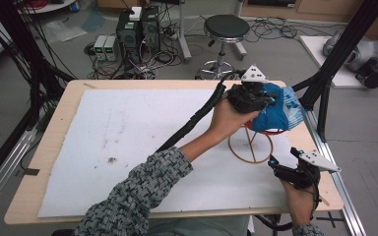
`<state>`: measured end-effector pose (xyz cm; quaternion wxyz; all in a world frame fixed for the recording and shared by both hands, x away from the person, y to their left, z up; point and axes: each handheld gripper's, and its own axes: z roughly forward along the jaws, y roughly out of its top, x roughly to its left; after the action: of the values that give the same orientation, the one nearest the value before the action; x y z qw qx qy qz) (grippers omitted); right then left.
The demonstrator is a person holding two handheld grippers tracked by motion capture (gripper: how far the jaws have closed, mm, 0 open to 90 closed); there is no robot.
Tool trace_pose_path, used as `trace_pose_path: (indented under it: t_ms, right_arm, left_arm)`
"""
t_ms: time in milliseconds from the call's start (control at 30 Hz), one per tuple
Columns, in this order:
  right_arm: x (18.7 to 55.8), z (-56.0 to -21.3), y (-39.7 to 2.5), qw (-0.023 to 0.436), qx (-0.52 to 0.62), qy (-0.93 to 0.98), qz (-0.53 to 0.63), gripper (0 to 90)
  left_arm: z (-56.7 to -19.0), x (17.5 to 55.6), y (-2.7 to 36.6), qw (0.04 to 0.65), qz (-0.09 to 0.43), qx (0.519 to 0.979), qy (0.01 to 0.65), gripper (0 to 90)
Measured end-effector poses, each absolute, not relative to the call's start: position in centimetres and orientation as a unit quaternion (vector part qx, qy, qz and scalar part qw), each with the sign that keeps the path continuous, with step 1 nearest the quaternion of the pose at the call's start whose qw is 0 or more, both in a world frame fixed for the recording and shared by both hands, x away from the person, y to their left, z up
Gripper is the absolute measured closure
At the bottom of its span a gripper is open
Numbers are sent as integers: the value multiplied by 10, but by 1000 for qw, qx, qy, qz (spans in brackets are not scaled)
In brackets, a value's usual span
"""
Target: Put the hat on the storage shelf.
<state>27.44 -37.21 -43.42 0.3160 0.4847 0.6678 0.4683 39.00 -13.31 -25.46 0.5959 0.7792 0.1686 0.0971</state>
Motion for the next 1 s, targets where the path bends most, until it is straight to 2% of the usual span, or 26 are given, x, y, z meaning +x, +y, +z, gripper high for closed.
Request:
trace_pose_path:
  t_ms: [167,200,267,367,467,1000]
  right_arm:
    - [275,-434,-372,316,485,668,468,109]
    - [275,-434,-372,314,486,669,467,109]
    - [274,-434,-372,314,488,667,468,109]
    - [275,-434,-372,316,484,669,467,109]
    - [275,-434,-372,316,485,668,468,109]
    - [275,-434,-371,313,489,667,467,109]
  left_arm:
    - [-260,391,-132,595,100,780,163,873]
    - [-260,391,-133,598,105,779,158,849]
    - [-261,391,-133,599,117,778,151,722]
    - [-262,390,-135,604,123,775,143,674]
    - [-263,389,-136,605,124,774,141,587]
    - [-253,392,-122,613,131,765,145,471]
